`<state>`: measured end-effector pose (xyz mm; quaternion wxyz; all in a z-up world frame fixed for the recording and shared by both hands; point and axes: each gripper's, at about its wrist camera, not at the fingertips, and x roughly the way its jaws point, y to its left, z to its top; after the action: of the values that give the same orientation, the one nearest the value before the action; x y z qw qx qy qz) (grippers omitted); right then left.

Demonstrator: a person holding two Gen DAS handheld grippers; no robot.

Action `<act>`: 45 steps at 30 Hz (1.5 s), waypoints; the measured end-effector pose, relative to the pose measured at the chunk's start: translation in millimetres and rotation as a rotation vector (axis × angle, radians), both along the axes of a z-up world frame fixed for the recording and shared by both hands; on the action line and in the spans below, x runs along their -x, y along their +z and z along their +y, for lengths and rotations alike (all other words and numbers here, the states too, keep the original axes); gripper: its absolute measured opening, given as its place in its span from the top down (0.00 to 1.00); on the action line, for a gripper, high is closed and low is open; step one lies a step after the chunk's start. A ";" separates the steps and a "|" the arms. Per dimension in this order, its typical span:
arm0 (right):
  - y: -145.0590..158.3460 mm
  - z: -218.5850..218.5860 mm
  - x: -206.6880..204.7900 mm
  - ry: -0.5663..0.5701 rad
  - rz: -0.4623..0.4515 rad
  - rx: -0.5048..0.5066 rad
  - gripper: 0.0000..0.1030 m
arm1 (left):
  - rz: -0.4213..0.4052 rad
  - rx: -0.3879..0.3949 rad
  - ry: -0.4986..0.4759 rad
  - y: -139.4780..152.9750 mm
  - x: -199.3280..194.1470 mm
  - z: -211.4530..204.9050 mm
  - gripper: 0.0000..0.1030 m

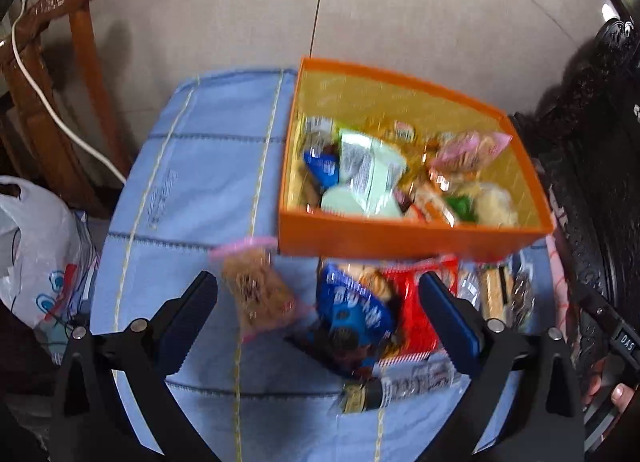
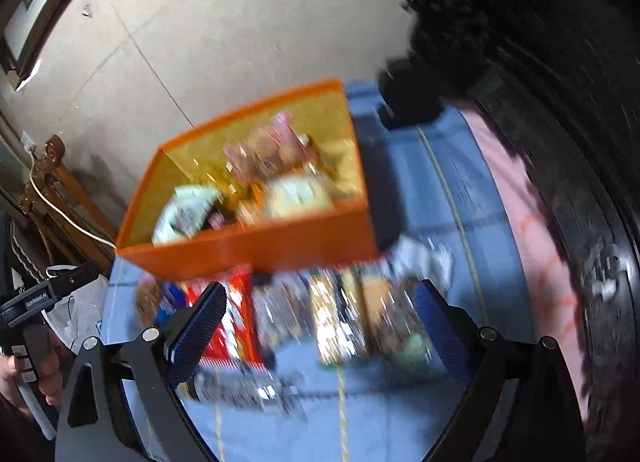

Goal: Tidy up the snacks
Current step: 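Grasp the blue cookie bag with the left tool while the right tool grasps the clear seed bag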

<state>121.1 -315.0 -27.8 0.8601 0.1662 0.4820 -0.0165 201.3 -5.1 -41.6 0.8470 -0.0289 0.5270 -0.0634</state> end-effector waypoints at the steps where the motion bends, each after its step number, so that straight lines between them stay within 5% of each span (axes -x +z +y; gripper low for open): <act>1: -5.1 -3.6 6.6 -0.010 0.015 -0.003 0.07 | 0.020 -0.006 -0.011 -9.0 4.9 -1.3 0.04; 6: -30.9 -25.5 33.1 -0.076 0.094 -0.074 0.07 | 0.096 -0.103 -0.086 -58.0 20.7 -20.0 0.04; 17: -47.8 -40.8 34.0 -0.125 0.133 -0.092 0.07 | 0.206 -0.175 -0.195 -130.4 6.3 -49.8 0.05; 19: -54.7 -39.9 25.8 -0.134 0.153 -0.053 0.07 | 0.252 -0.182 -0.165 -140.8 0.1 -45.0 0.33; 21: -60.8 -40.7 15.4 -0.140 0.154 -0.017 0.07 | 0.238 -0.130 -0.161 -136.2 0.1 -39.0 0.45; 28: -97.7 -41.8 -37.1 -0.154 0.202 0.011 0.08 | 0.239 -0.074 -0.118 -129.9 21.9 -4.6 0.47; 32: -118.5 -40.2 -50.1 -0.138 0.262 -0.017 0.27 | 0.247 -0.050 -0.084 -128.4 32.4 13.8 0.47; 34: -115.2 -39.2 -49.6 -0.119 0.277 -0.064 0.38 | 0.246 -0.027 -0.052 -127.4 39.4 24.9 0.47; 37: -99.1 -33.5 -37.7 -0.105 0.258 -0.013 0.38 | 0.237 0.003 -0.033 -124.2 51.0 34.1 0.47; 45: -27.2 -31.6 9.7 -0.051 0.099 -0.082 0.38 | 0.168 0.010 -0.050 -88.1 69.7 39.7 0.46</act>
<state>111.3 -346.6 -55.0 0.8271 0.2125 0.5196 -0.0270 131.6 34.6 -129.8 0.7976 -0.0251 0.5967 -0.0847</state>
